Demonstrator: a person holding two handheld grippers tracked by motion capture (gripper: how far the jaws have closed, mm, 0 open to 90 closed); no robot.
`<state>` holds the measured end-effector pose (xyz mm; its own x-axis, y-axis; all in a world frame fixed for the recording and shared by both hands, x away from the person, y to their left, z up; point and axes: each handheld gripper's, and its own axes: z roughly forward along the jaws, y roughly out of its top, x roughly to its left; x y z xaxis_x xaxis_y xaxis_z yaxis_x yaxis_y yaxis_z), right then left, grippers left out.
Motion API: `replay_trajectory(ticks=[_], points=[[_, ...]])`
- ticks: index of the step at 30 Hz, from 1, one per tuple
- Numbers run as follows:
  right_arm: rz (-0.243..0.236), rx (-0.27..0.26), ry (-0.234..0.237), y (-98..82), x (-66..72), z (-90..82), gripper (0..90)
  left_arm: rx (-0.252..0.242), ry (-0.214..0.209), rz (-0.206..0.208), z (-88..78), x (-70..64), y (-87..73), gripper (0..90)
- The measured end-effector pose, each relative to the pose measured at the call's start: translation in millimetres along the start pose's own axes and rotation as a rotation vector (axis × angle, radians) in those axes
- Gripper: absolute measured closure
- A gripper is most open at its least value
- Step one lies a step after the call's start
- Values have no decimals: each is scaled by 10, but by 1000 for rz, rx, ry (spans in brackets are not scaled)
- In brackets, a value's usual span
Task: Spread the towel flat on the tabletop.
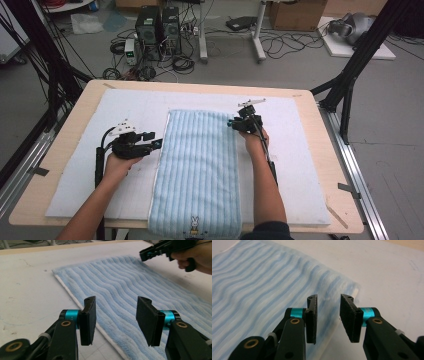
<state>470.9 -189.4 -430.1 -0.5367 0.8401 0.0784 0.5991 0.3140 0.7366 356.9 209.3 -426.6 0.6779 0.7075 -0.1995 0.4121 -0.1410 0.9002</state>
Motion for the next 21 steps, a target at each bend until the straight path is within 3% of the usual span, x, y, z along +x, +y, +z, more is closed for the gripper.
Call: replay_trajectory(ticks=[1, 4, 6, 8, 10, 13, 17, 20, 21], points=[[14, 29, 9, 36, 2, 60, 706, 1, -4, -4, -2, 9, -2, 509], [-29, 98, -48, 93, 33, 209, 759, 7, -6, -12, 12, 16, -12, 513], [-14, 105, -100, 132, 19, 239, 773, 11, -9, -10, 16, 19, -16, 514], [-29, 115, -181, 162, 13, 264, 767, 11, -8, -12, 19, 20, -18, 514], [0, 107, -201, 173, 3, 271, 727, 13, -5, -17, 22, 19, -23, 514], [32, 55, -143, 165, 13, 205, 681, 21, -6, -17, 31, 20, -29, 514], [12, -3, -88, 119, 74, -21, 622, 22, -4, -12, 33, 17, -28, 512], [16, -28, -46, 25, 84, -212, 556, -6, -13, -21, 20, 21, -20, 486], [40, -15, -17, -28, 72, -292, 538, -17, -15, -28, 17, 25, -18, 462]])
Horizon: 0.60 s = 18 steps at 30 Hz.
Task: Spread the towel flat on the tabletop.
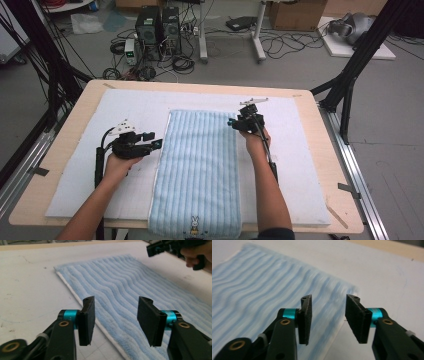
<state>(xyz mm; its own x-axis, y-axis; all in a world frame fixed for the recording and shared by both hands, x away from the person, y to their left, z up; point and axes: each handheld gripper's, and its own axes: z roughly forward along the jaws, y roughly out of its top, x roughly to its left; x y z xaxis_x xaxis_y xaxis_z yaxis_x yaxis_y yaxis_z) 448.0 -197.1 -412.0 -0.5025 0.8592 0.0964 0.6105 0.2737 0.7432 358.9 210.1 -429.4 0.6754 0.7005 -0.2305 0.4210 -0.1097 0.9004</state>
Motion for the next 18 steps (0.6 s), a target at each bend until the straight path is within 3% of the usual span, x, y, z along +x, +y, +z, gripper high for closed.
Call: replay_trajectory(ticks=[3, 6, 9, 11, 14, 18], points=[[-8, -9, -6, -116, -4, -206, 483, -37, 0, -15, -19, -5, 18, 400], [14, -42, 24, -269, 4, -455, 394, -68, 0, -19, -42, -12, 44, 327], [-5, -77, 46, -479, 26, -694, 324, -81, -11, -25, -56, 12, 68, 261], [-16, -93, 45, -585, 29, -785, 241, -53, -25, -31, -47, 19, 72, 221], [-26, -131, 28, -756, 19, -894, 138, -43, -37, -6, -40, 1, 72, 195], [-49, -126, 13, -829, -44, -960, 117, -64, -49, 19, -42, -33, 86, 195]])
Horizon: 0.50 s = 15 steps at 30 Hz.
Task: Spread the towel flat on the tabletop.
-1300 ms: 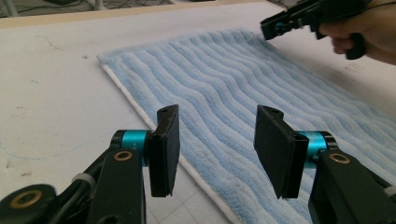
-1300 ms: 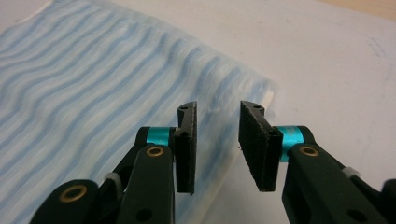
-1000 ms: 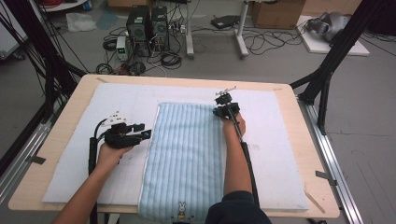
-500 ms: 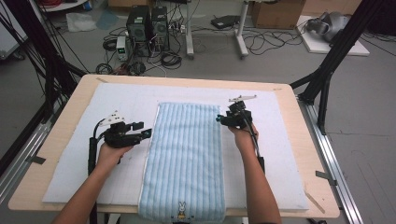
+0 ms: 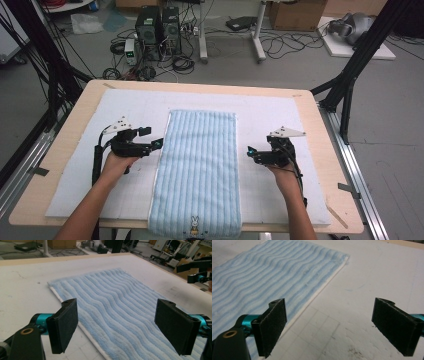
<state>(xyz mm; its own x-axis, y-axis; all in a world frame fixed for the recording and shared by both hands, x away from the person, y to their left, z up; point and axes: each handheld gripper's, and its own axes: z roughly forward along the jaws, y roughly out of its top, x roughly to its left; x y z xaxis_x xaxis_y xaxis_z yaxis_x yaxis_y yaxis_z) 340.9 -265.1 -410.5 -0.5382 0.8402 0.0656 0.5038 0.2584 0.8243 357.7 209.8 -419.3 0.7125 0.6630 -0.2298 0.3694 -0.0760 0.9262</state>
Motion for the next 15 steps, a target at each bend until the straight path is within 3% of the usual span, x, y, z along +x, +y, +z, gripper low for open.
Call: replay_trajectory(ticks=[6, 15], points=[[47, -49, -37, -39, -144, -108, 108, 11, 7, 3, -15, -10, 4, 197], [21, -40, -42, -48, -135, -122, 108, 9, 6, 2, -20, -2, -2, 196]])
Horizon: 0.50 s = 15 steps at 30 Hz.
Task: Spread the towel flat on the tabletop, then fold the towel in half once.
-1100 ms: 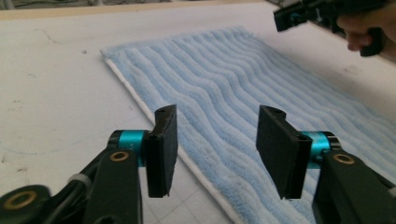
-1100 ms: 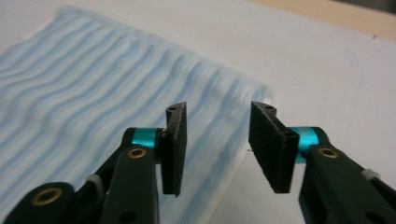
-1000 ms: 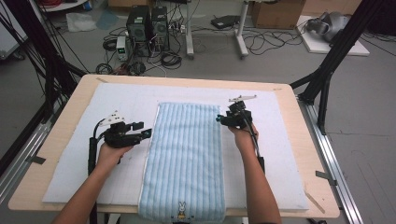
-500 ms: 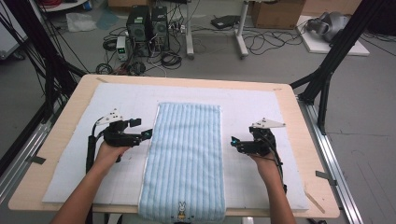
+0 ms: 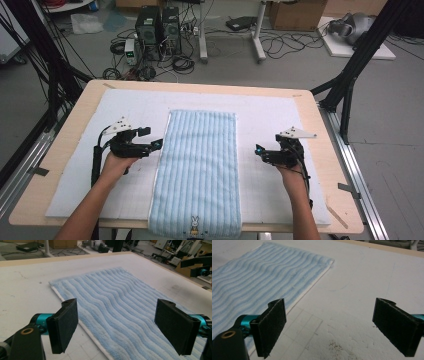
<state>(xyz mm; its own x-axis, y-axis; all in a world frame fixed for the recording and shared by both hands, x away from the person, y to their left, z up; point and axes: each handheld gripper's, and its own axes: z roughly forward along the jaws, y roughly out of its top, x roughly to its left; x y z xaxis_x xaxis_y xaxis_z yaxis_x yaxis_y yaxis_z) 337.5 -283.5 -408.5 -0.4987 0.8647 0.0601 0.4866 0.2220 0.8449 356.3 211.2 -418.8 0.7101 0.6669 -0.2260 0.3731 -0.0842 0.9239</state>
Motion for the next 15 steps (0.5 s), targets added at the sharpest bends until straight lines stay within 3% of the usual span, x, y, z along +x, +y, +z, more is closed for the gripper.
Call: replay_trajectory(ticks=[15], points=[[-18, 9, -5, 1, 20, 14, 108, 25, 15, 5, -8, 23, -20, 208]])
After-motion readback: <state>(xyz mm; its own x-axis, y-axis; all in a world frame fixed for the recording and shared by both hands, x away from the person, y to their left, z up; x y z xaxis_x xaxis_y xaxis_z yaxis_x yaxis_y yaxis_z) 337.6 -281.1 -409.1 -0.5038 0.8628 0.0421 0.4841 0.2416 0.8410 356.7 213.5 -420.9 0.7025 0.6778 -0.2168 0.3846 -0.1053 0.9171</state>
